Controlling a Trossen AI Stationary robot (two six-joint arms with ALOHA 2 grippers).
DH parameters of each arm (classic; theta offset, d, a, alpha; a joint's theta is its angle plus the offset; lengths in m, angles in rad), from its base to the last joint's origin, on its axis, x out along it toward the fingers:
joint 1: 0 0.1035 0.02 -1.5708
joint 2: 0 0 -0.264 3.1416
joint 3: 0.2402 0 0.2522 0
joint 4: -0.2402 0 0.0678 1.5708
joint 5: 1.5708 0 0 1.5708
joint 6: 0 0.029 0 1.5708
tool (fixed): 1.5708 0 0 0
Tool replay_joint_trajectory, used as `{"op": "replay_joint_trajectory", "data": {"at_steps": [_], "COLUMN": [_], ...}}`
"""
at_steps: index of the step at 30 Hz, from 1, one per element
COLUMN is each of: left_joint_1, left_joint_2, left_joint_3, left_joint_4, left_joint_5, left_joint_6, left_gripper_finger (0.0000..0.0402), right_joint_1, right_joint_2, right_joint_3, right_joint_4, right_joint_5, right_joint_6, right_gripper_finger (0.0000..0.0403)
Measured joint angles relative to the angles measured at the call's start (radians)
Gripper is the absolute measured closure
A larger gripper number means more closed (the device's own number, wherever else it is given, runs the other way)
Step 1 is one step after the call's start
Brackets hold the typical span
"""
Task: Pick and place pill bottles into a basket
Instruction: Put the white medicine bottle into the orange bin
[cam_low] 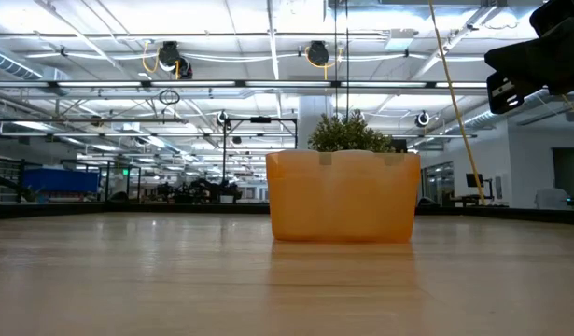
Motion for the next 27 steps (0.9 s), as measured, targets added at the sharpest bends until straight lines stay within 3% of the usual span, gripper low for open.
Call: {"op": "replay_joint_trajectory", "data": {"at_steps": [4, 8, 13, 18, 22, 27], "left_joint_1": [0.034, 0.100, 0.193, 0.299, 0.386, 0.463], "left_joint_2": [0.000, 0.000, 0.000, 0.000, -0.007, -0.008], "left_joint_3": [0.000, 0.000, 0.000, 0.000, 0.000, 0.000], "left_joint_4": [-0.021, -0.024, 0.007, 0.010, 0.023, 0.043], "left_joint_5": [-0.112, -0.160, -0.216, -0.267, -0.215, -0.047], "left_joint_6": [0.004, 0.023, 0.157, 0.258, 0.293, 0.346], "left_gripper_finger": [0.0224, 0.0211, 0.0187, 0.0232, 0.0240, 0.0234], "right_joint_1": [0.000, 0.000, 0.000, 0.000, 0.000, 0.000], "right_joint_2": [0.000, 0.000, 0.000, 0.000, 0.000, 0.000], "right_joint_3": [0.000, 0.000, 0.000, 0.000, 0.000, 0.000], "right_joint_4": [0.000, 0.000, 0.000, 0.000, 0.000, 0.000], "right_joint_5": [0.000, 0.000, 0.000, 0.000, 0.000, 0.000], "right_joint_6": [0.000, 0.000, 0.000, 0.000, 0.000, 0.000], "right_gripper_finger": [0.0403, 0.0403, 0.0403, 0.0403, 0.0403, 0.0403]}}
